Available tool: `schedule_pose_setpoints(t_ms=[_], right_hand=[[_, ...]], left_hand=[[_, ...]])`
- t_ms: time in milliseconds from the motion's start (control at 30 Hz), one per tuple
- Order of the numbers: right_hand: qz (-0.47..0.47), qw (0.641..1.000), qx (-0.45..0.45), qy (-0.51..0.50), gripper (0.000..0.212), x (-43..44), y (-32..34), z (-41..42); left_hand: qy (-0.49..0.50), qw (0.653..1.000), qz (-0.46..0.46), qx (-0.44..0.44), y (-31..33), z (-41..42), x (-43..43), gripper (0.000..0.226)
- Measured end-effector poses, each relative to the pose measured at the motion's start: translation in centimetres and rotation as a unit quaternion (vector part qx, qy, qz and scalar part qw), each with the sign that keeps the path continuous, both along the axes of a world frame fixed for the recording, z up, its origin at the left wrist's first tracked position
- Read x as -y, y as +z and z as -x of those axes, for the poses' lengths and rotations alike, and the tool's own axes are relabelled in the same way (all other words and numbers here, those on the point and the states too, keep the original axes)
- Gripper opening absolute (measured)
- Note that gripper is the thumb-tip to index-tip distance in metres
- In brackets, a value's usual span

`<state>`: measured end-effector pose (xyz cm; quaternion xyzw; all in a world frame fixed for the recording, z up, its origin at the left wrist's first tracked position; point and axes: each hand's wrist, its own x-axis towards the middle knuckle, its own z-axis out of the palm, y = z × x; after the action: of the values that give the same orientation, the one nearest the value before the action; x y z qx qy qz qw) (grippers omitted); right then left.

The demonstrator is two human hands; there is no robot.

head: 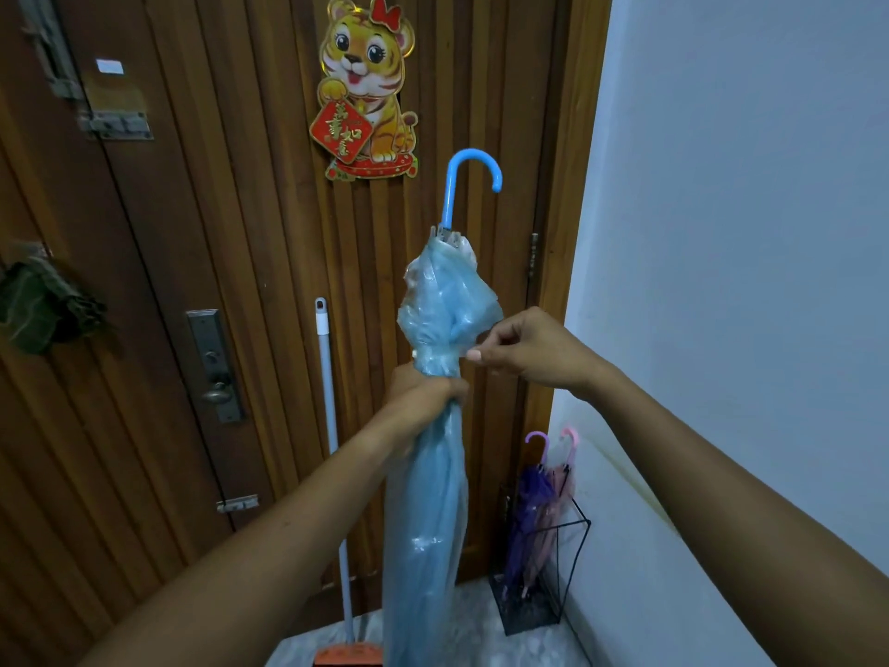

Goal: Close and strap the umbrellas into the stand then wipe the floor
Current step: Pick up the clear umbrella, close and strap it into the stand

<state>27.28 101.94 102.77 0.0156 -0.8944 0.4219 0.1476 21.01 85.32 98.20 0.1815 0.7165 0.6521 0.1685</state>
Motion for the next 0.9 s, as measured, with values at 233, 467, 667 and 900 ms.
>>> schedule_pose_setpoints(t_ms=[233,467,667,900], right_hand=[[0.066,0.996,0.012,0.064,0.04,-1.3,0.0,-1.4],[0.156,0.983,0.057,0.084,0.024,-1.7,-1.6,-1.4],[0.395,0.892,0.058,0.21,0.024,-0.7,-2.4,-1.3],[0.326,0.942,-0.057,0.064,0.026,-2.0,-2.4,-0.7]], left_hand=[[-0.046,0.995,-0.081,0.036,0.2,0.4,0.9,0.021],[-0.258,0.932,-0.178,0.183,0.2,0.7,0.5,0.024],[-0.496,0.835,-0.143,0.191,1.6,0.6,-0.5,0.04],[-0.321,0.947,-0.016,0.015,0.2,1.7,1.0,0.039]])
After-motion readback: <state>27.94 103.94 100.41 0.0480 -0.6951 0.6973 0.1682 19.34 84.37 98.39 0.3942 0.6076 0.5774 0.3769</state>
